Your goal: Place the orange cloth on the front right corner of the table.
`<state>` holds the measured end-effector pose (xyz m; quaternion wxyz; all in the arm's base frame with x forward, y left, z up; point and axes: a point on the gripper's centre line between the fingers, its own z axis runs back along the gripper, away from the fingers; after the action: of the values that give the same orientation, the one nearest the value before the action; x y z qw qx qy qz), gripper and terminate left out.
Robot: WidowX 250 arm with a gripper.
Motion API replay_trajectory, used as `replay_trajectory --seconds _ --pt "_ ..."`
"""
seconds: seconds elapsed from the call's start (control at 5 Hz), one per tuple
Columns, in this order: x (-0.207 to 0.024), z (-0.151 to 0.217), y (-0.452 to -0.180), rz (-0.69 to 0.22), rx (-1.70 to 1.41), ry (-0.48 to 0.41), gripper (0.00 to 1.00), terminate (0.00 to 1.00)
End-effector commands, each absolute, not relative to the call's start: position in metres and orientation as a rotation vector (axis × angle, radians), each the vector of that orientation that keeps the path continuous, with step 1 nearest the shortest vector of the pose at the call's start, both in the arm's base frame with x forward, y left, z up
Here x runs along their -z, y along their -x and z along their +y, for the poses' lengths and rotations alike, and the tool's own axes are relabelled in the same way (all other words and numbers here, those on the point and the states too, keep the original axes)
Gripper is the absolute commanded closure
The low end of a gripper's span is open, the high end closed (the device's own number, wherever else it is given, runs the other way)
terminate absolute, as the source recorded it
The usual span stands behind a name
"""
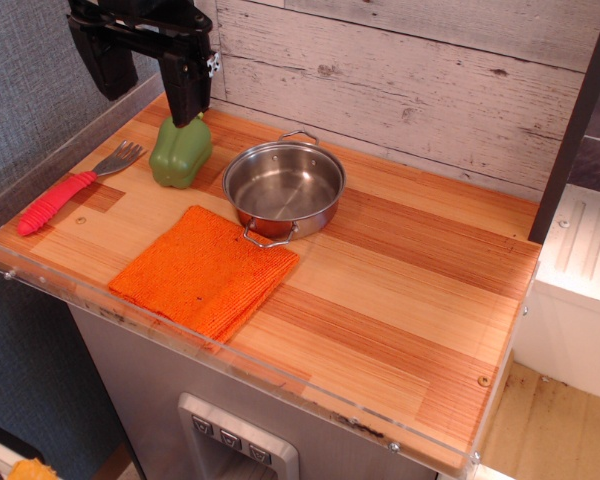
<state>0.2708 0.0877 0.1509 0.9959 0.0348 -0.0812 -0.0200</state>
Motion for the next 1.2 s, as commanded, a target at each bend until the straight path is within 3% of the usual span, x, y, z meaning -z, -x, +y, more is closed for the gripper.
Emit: replay_trajectory --seconds 0.0,0.2,0.6,0.8,1.0 --pt "-0.151 0.088 -0.271 -0.163 0.04 -0.07 0.0 0.0" --pt "-0.129 0.084 -0.255 -0.173 0.052 -0.032 0.0 0.0" --pt "-0.072 0.082 -0.234 -0.134 0.122 -0.068 0.0 0.0" --pt "-0.049 0.083 -0.24 -0.145 0.134 -0.102 0.0 0.0" --pt "-0.041 0.086 -0.254 -0.17 0.108 -0.117 0.0 0.0"
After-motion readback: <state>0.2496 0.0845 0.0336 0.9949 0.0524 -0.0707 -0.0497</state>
